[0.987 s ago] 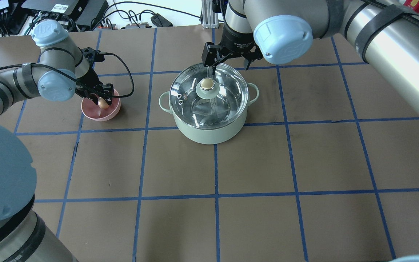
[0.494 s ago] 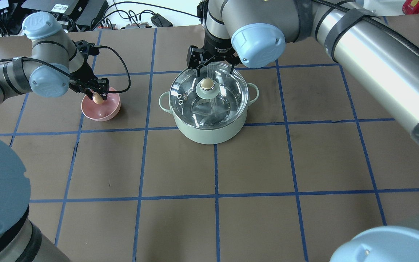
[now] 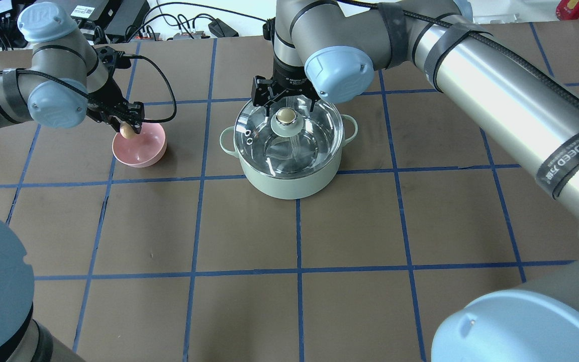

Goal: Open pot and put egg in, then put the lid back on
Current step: 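Lift the glass lid with the right gripper while the left lifts the egg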

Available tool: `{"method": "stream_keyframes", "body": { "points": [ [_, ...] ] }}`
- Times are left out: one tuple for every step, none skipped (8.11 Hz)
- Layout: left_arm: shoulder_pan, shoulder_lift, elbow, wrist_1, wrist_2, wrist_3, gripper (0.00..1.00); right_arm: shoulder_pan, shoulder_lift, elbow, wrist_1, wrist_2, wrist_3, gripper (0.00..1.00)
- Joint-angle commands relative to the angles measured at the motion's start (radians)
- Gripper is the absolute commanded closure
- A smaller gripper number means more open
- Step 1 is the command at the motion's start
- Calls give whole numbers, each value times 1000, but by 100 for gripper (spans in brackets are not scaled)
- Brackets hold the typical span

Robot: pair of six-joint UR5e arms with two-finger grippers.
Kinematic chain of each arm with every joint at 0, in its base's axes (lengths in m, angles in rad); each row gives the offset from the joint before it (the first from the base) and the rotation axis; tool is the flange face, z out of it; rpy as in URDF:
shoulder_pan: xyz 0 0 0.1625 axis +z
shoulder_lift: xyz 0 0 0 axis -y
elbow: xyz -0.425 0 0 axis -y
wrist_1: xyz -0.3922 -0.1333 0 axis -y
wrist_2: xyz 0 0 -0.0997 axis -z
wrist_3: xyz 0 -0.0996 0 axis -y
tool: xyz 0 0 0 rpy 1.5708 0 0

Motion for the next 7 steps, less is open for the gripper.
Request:
{"method": "stream_keyframes", "body": {
  "points": [
    [-5, 6, 9, -15, 0, 15, 100, 1, 3, 4, 14, 0, 4, 5],
    [-5, 6, 9, -15, 0, 15, 100, 1, 3, 4, 23, 1, 3, 14],
    [-5, 7, 9, -15, 0, 15, 100, 1, 3, 4, 24, 13, 4, 44],
    [-5, 7, 9, -15, 0, 13, 100, 1, 1, 4, 34, 15, 4, 69],
    [-5, 6, 9, -15, 0, 13, 100, 1, 0, 4, 37, 30, 4, 94],
    [-5, 6, 9, -15, 2, 13, 100, 1, -2, 2, 38, 49, 4, 100],
    [-5, 6, 9, -15, 2, 13, 100, 1, -4, 2, 38, 49, 4, 100]
  ]
}}
